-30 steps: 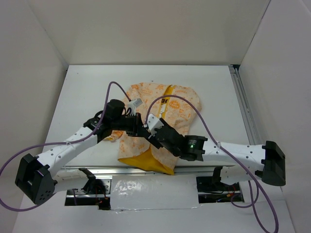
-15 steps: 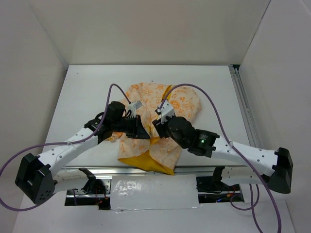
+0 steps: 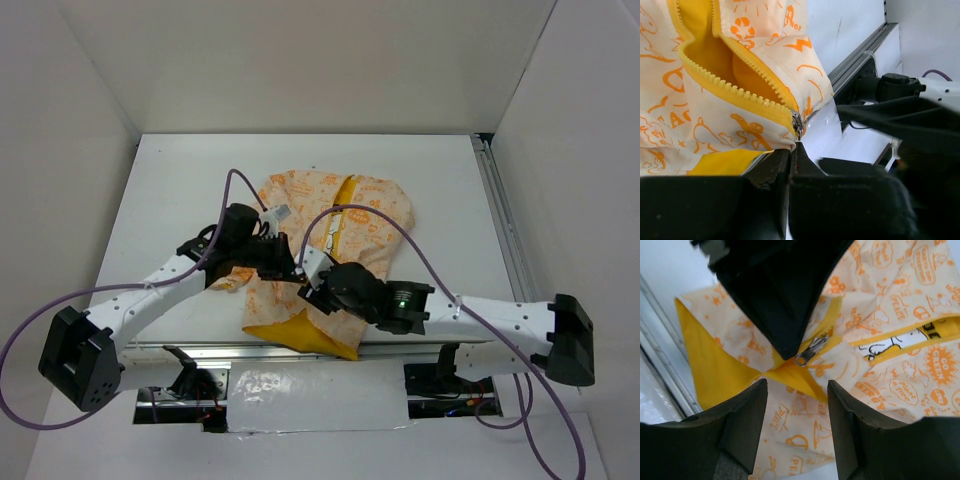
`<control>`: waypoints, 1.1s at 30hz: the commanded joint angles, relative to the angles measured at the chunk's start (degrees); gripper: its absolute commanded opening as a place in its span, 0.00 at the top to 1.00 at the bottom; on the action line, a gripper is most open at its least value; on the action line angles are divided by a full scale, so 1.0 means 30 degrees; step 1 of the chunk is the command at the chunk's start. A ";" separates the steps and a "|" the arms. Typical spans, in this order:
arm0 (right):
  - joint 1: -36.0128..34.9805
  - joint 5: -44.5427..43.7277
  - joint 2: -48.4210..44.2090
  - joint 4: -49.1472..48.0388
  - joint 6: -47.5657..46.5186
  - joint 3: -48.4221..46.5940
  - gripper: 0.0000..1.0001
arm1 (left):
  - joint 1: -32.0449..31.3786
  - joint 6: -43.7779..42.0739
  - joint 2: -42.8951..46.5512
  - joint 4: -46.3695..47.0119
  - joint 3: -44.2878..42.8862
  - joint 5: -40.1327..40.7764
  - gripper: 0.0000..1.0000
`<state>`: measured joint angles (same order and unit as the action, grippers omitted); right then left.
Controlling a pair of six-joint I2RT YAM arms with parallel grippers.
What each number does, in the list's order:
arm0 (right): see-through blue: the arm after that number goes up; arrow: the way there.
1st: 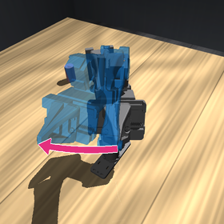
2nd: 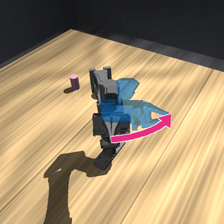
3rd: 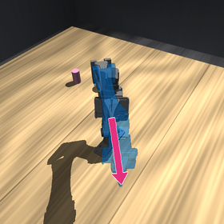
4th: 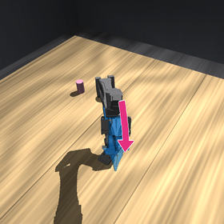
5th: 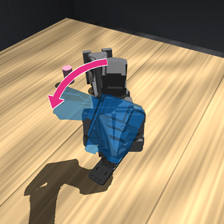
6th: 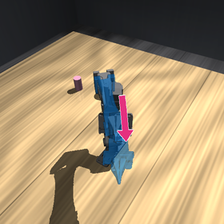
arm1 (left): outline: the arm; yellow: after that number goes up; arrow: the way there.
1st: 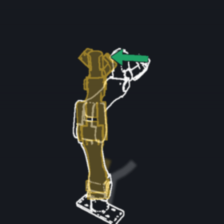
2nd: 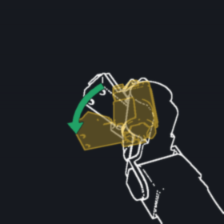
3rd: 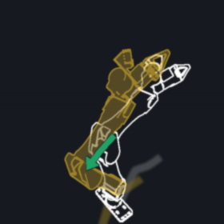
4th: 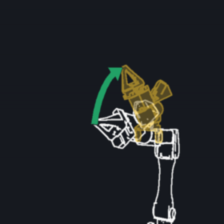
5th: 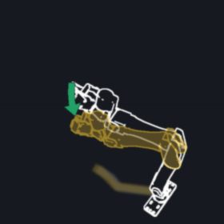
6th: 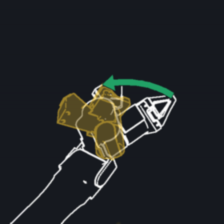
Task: Zip up the jacket
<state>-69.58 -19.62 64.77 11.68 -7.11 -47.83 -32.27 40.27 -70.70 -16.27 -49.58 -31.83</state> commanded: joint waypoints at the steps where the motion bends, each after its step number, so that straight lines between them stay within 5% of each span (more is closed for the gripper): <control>1: -0.0857 -0.3088 0.1721 0.0559 -0.0909 -0.1338 0.42 | 0.0152 0.0463 -0.0193 -0.0113 -0.1109 -0.0491 1.00; 22: -0.1093 -0.4946 0.1790 -0.3100 -0.2022 -0.0902 0.47 | 0.0210 0.0170 0.0216 0.0590 -0.0407 -0.1253 1.00; 33: -0.1093 -0.3306 0.1496 -0.2255 -0.2609 -0.1340 0.66 | -0.0052 -0.0415 0.0479 0.0884 -0.0230 -0.0962 1.00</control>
<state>-72.73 -30.76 71.37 7.33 -14.24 -49.19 -31.75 40.45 -70.67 -15.22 -50.24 -33.65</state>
